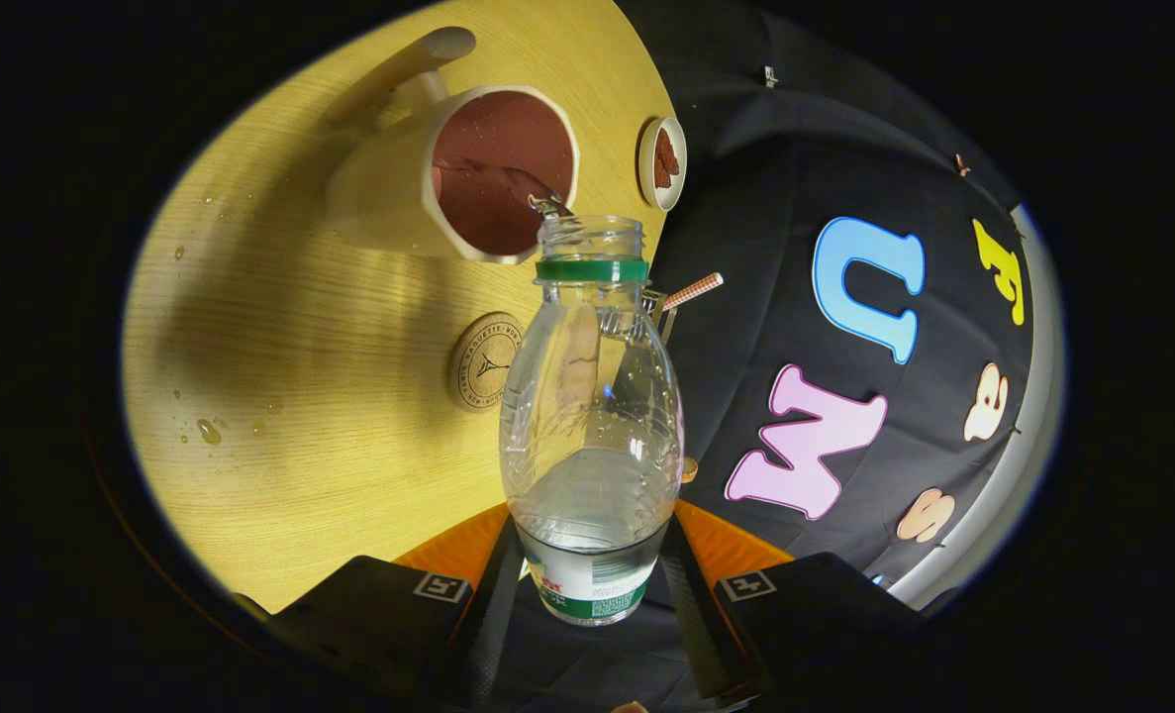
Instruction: Take the bottle from table, then pour the juice into the cup, finally place the bottle on the coaster
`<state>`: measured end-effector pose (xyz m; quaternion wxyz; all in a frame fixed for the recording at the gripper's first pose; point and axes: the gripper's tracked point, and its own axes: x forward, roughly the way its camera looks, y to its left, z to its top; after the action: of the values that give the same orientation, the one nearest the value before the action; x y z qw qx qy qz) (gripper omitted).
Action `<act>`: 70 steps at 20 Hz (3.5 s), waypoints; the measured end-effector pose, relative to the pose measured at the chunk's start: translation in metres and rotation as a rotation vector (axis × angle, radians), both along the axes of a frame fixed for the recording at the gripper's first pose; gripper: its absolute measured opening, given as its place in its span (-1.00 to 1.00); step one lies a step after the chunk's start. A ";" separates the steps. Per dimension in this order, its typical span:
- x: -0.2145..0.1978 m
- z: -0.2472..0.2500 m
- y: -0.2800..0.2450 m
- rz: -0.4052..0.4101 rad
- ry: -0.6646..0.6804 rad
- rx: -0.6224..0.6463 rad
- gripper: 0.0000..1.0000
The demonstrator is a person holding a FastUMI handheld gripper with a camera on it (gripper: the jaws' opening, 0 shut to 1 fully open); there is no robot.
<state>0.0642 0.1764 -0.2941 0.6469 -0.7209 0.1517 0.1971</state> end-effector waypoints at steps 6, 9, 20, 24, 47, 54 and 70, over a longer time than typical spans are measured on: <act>0.003 0.009 0.005 0.038 -0.034 -0.023 0.52; 0.000 0.011 0.009 0.065 -0.043 -0.040 0.52; 0.001 0.021 0.016 0.127 -0.085 -0.095 0.52; 0.002 0.025 0.016 0.140 -0.099 -0.114 0.52; 0.016 0.046 0.044 0.337 -0.188 -0.281 0.52; 0.015 0.046 0.050 0.387 -0.210 -0.366 0.51; 0.016 0.044 0.055 0.425 -0.210 -0.382 0.52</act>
<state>0.0804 0.2316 -0.2503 0.4562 -0.8614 -0.0360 0.2204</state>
